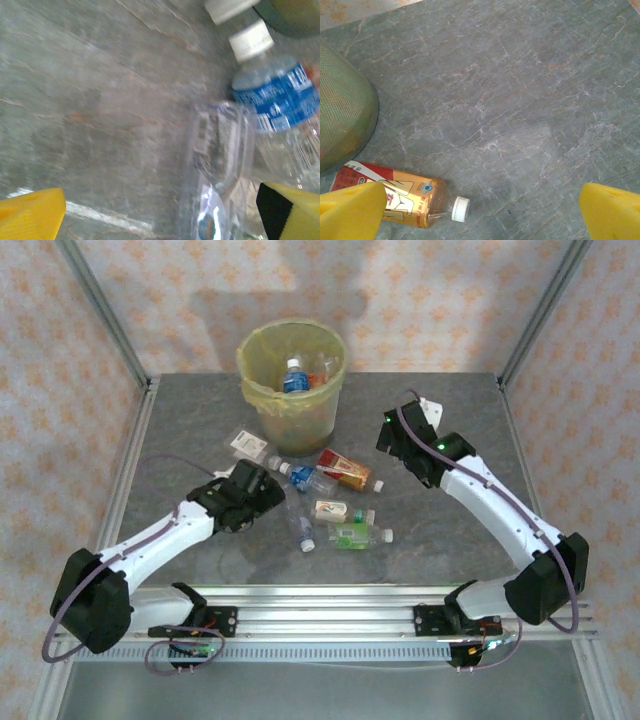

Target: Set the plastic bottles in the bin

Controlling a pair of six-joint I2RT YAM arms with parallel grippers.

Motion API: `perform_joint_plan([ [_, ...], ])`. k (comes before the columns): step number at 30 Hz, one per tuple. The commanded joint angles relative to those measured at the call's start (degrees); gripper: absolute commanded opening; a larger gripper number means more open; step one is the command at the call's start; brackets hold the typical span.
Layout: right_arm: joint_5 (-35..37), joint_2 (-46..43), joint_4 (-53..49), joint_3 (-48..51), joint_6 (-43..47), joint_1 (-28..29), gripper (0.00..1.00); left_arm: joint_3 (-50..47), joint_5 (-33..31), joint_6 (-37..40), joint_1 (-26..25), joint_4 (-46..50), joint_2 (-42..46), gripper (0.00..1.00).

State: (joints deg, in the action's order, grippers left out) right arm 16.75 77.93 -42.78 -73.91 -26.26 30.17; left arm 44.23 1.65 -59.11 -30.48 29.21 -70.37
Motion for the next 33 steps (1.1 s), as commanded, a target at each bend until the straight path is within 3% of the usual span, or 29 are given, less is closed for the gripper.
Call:
perform_joint_plan([
  [1,2.5,-1.2,-0.8,0.8,-1.2,-0.3,0.99,2.1,0.5,-0.4,-2.3,-1.8,-3.1,1.0],
  [8,2.3,-1.5,-0.5,1.4,-1.7,-0.4,0.99,6.5,1.1,2.3,-6.6,-1.4,-11.1,0.94],
  [14,1.9,-1.3,-0.3,1.7,-2.0,-0.3,0.99,7.9,1.4,4.2,-6.9,-2.7,-13.3,0.85],
  [33,1.8,-1.0,-0.9,0.4,-1.3,-0.4,0.99,7.9,-1.8,3.8,-6.8,-2.7,-21.3,0.7],
])
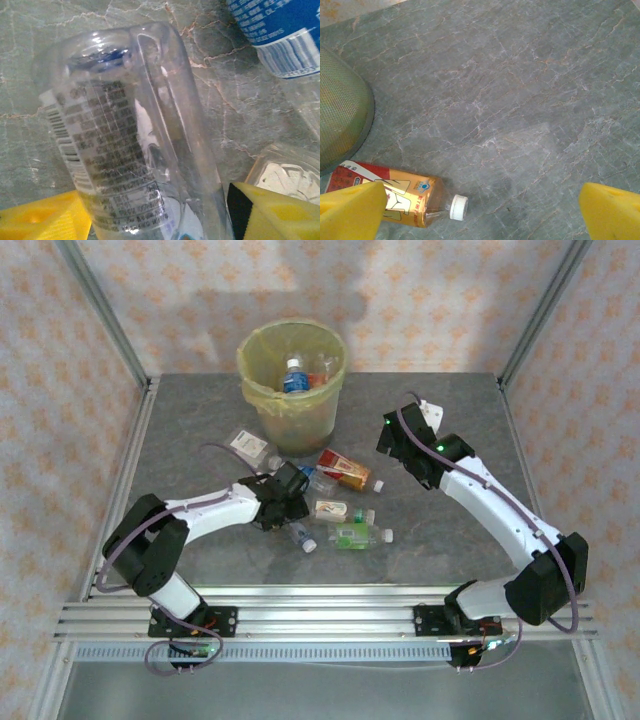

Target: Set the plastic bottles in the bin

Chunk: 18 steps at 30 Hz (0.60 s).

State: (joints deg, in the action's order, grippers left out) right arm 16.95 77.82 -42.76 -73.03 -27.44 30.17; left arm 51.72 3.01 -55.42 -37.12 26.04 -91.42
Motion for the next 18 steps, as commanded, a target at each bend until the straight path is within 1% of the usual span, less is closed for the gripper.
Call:
perform_joint_plan([
  [1,1.6,-0.8,-1.0,-0.5,-0.1,-0.4,0.99,0.2,-3.6,0.1,-0.1,0.5,-0.3,0.68],
  [4,1.5,-0.6,-0.9,-0.8,-0.1,-0.4,0.99,-0.6,-5.0,0.1,0.3,0.5,-0.5,0.65],
  [14,1.4,-0.3,-1.1,-1.2,0.0,-0.4,0.99,-4.6,-8.1,1.1,5.8,-0.2,2.0,0.45],
  [18,1.2,-0.3,-0.9,-1.2,-0.2,-0.4,0.99,-5.0,-8.3,1.6,7.0,-1.2,1.4,0.45],
])
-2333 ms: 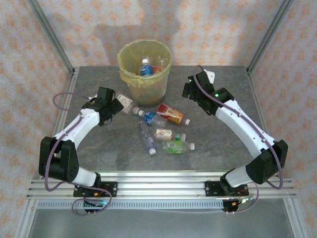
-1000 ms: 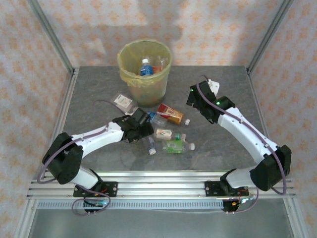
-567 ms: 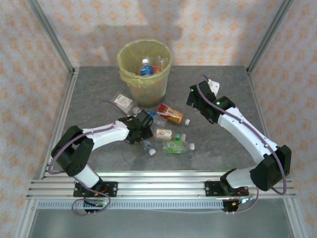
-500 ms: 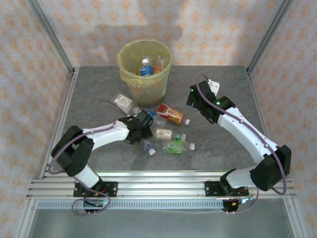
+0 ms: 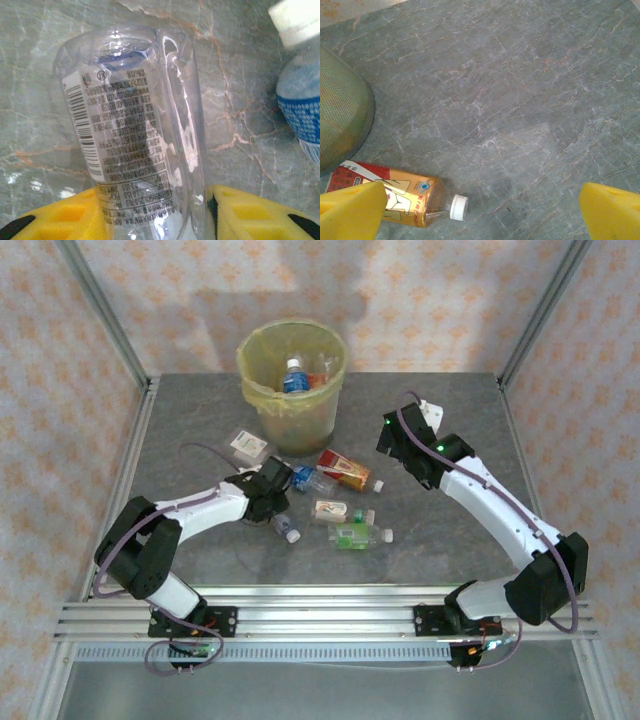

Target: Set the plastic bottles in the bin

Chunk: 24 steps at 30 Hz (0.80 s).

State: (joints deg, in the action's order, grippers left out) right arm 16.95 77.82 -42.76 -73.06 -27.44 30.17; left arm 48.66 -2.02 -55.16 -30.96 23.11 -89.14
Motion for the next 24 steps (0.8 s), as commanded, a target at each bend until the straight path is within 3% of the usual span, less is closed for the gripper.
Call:
perform_joint_plan([
  [1,1.2,-0.4,-0.9,-1.2,-0.2,-0.4,0.99,-2.0,-3.0,1.3,1.0,1.5,-1.3,0.45],
  [6,1.5,-0.6,-1.4,-1.2,-0.2,-0.4,0.99,-2.0,-2.0,0.9,1.2,0.7,-3.3,0.59],
  [14,1.9,-0.6,-1.5,-1.1,-0.3,-0.4,0.99,-1.9,-1.2,0.7,1.5,-0.3,-6.1,0.6],
  [24,2.3,-1.1,-2.0,-1.3,-0.2,-0.4,0.99,-1.2,-2.2,0.6,1.7,1.2,-5.0,0.4],
])
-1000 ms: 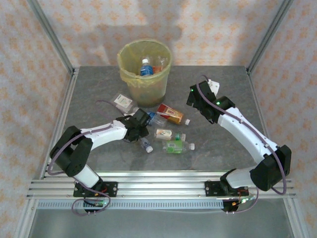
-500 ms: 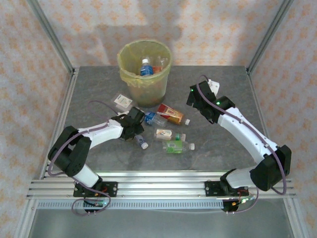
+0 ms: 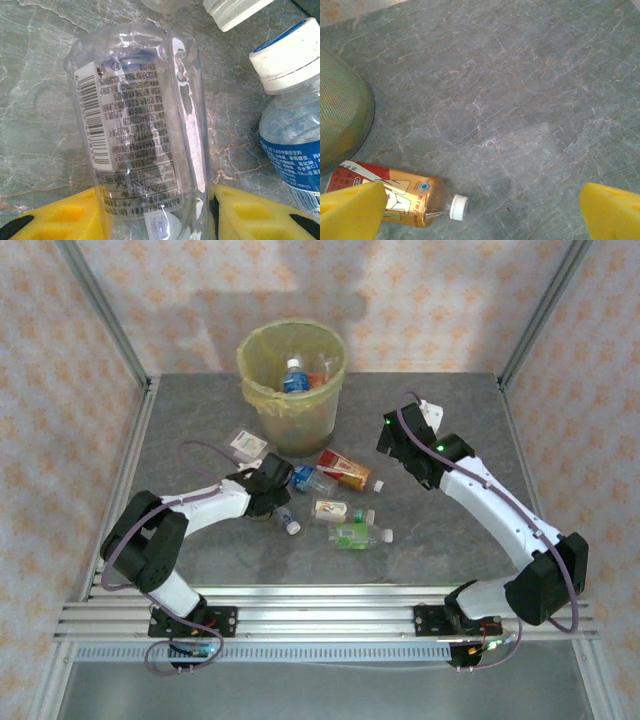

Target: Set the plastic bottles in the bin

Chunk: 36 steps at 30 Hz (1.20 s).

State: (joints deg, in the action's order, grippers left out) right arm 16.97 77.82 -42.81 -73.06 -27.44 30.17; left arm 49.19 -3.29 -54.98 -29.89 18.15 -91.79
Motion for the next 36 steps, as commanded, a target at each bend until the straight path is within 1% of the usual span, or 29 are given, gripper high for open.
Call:
perform_joint_plan([
  [1,2.3,-1.2,-1.9,-1.3,-0.2,-0.3,0.99,-1.6,-1.4,0.6,0.6,6.8,-1.6,0.38],
  [8,2.4,-1.9,-1.9,-1.2,0.0,-0.4,0.99,0.4,-5.1,2.0,0.5,11.5,5.1,0.28],
  [17,2.4,-2.2,-1.7,-1.6,0.1,-0.4,0.99,4.1,-12.5,4.3,0.6,19.0,16.0,0.28],
  [25,2.1,-2.3,-1.5,-1.8,0.1,-0.4,0.99,8.3,-18.9,7.4,0.7,25.1,26.7,0.24],
  [32,2.1,-2.5,-1.3,-1.8,0.1,-0.4,0.99,13.6,-21.4,12.0,0.7,28.9,32.9,0.24],
  [36,2.0,-2.5,-1.2,-1.8,-0.1,-0.4,0.99,17.6,-21.9,15.7,0.6,28.3,34.8,0.24],
])
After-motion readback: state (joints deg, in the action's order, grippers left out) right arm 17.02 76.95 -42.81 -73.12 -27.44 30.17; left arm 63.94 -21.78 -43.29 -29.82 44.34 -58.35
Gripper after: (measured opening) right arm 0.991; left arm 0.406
